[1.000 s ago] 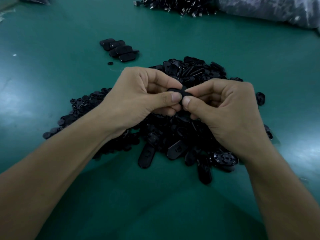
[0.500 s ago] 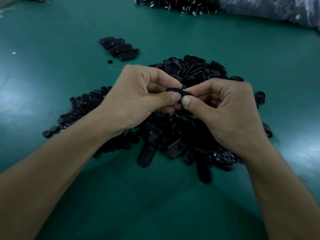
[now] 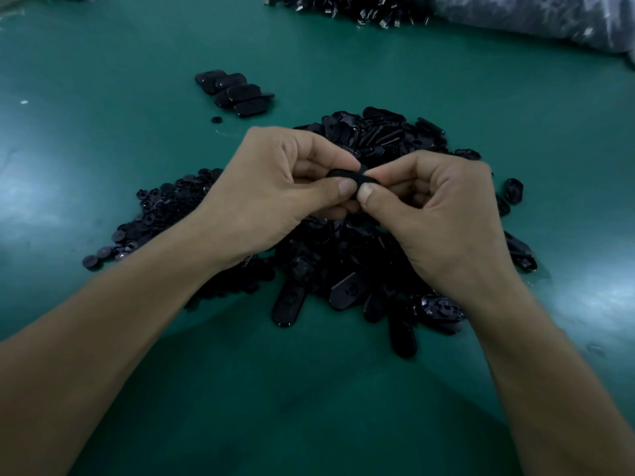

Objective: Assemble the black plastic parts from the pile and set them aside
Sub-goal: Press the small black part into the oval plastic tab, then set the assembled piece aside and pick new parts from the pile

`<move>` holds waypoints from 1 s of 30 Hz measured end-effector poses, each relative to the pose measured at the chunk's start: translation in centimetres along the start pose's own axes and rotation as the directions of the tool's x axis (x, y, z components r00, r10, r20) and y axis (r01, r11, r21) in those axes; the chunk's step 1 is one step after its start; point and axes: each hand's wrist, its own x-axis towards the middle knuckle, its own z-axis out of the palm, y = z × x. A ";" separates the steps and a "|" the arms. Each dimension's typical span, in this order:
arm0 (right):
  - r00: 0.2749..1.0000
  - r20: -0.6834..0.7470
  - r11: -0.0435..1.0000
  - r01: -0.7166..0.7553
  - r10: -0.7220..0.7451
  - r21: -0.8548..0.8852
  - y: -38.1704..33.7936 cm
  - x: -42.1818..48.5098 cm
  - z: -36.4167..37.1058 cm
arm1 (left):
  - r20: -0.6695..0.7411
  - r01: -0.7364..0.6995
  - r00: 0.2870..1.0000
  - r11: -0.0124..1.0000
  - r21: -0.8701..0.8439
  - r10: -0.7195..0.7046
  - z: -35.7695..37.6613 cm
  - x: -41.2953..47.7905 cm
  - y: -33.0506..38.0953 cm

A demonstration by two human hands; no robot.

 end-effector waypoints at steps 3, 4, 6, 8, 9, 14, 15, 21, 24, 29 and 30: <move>1.000 -0.002 1.000 -0.014 0.014 -0.021 0.1 0.0 0.1 | 0.001 -0.002 1.000 0.998 0.061 0.002 -0.1 0.1 -0.1; 1.000 -0.006 0.999 -0.012 0.012 -0.030 0.1 -0.1 0.1 | 0.000 -0.004 1.000 0.997 0.073 0.004 -0.1 0.1 -0.1; 1.000 -0.016 0.999 0.002 -0.003 -0.042 0.1 -0.1 0.0 | 0.002 -0.008 1.000 0.996 0.086 0.008 -0.2 0.1 -0.1; 1.000 -0.008 0.999 0.016 -0.017 -0.051 0.0 0.0 -0.1 | 0.002 -0.006 1.000 0.996 0.091 0.006 -0.2 0.1 -0.1; 1.000 -0.002 0.998 0.020 -0.020 -0.053 0.0 0.0 -0.2 | 0.002 -0.007 1.000 0.996 0.092 0.007 -0.3 0.1 -0.1; 1.000 0.009 0.998 0.015 -0.014 -0.055 0.2 -0.2 -0.4 | -0.015 -0.041 0.999 0.986 0.160 0.044 -0.3 0.1 0.0; 1.000 0.005 0.998 0.013 -0.013 -0.061 0.2 -0.2 -0.4 | -0.022 -0.039 0.999 0.986 0.165 0.044 -0.3 0.1 0.0; 1.000 -0.004 0.990 -0.022 0.022 -0.137 0.4 -0.3 -0.2 | -0.044 -0.051 0.997 0.955 0.291 0.067 -0.8 0.3 -0.8; 1.000 -0.031 0.982 -0.010 0.004 -0.191 0.4 -0.4 0.0 | -0.084 -0.077 0.989 0.918 0.389 0.119 -1.1 0.4 -0.8; 0.998 -0.041 0.836 0.009 -0.037 -0.549 0.9 -0.7 -0.7 | -0.291 0.001 0.951 0.936 0.351 0.108 -3.2 2.4 -1.0; 0.999 -0.035 0.795 0.004 -0.032 -0.606 1.0 -0.7 -1.0 | -0.341 0.026 0.935 0.937 0.349 0.101 -4.1 3.1 -1.1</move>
